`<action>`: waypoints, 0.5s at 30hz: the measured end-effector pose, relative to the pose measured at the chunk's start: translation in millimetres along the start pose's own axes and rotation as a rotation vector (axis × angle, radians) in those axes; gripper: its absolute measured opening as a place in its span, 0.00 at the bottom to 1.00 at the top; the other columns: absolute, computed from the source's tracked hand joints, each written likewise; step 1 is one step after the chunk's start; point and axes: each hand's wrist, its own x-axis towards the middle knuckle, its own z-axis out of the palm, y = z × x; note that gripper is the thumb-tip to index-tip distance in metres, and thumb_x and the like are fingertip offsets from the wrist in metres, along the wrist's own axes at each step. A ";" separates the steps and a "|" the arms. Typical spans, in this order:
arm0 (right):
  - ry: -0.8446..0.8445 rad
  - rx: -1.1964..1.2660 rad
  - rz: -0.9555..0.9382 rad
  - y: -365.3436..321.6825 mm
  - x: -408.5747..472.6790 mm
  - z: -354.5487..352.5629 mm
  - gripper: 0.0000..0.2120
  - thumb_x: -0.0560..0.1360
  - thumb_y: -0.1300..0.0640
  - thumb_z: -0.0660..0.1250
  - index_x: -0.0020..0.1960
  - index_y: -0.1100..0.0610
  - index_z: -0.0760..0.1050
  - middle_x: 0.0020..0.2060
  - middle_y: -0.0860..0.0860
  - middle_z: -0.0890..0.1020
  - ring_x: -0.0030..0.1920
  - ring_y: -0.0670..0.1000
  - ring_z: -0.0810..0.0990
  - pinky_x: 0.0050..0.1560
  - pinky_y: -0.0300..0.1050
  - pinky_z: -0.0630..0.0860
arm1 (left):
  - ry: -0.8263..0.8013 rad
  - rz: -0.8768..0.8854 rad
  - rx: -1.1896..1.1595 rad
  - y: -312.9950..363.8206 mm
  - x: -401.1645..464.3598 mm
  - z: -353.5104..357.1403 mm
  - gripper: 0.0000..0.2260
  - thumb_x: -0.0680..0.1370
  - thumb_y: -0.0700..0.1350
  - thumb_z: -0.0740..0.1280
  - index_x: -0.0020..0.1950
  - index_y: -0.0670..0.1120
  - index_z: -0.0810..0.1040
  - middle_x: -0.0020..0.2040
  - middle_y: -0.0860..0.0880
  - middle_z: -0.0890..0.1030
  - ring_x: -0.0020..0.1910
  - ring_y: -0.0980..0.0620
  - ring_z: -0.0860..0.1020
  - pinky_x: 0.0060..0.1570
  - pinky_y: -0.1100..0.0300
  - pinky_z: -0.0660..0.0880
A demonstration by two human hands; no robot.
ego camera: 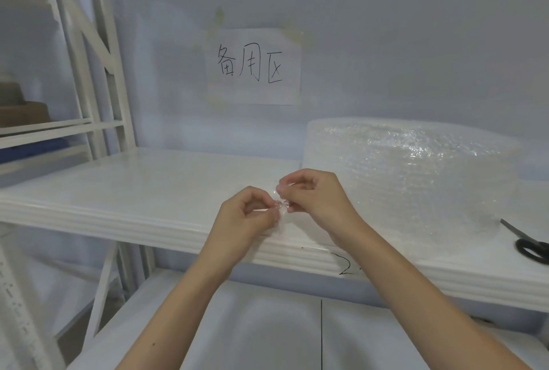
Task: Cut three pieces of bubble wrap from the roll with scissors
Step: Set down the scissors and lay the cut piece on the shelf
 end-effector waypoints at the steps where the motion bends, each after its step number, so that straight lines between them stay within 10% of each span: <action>1: 0.000 -0.021 -0.003 1.7 6.6 3.7 0.05 0.71 0.60 0.74 0.46 0.60 0.82 0.34 0.53 0.83 0.32 0.50 0.80 0.44 0.46 0.83 | 0.018 -0.016 0.018 -0.6 2.9 -4.5 0.04 0.74 0.35 0.71 0.45 0.41 0.78 0.39 0.48 0.84 0.37 0.51 0.82 0.42 0.58 0.78; 15: -0.107 -0.117 0.109 36.4 75.7 30.1 0.03 0.71 0.61 0.73 0.43 0.59 0.79 0.35 0.55 0.84 0.30 0.50 0.75 0.30 0.40 0.72 | 0.207 -0.034 0.520 -12.9 38.5 -26.5 0.03 0.74 0.43 0.70 0.45 0.47 0.77 0.36 0.51 0.81 0.35 0.53 0.78 0.31 0.62 0.70</action>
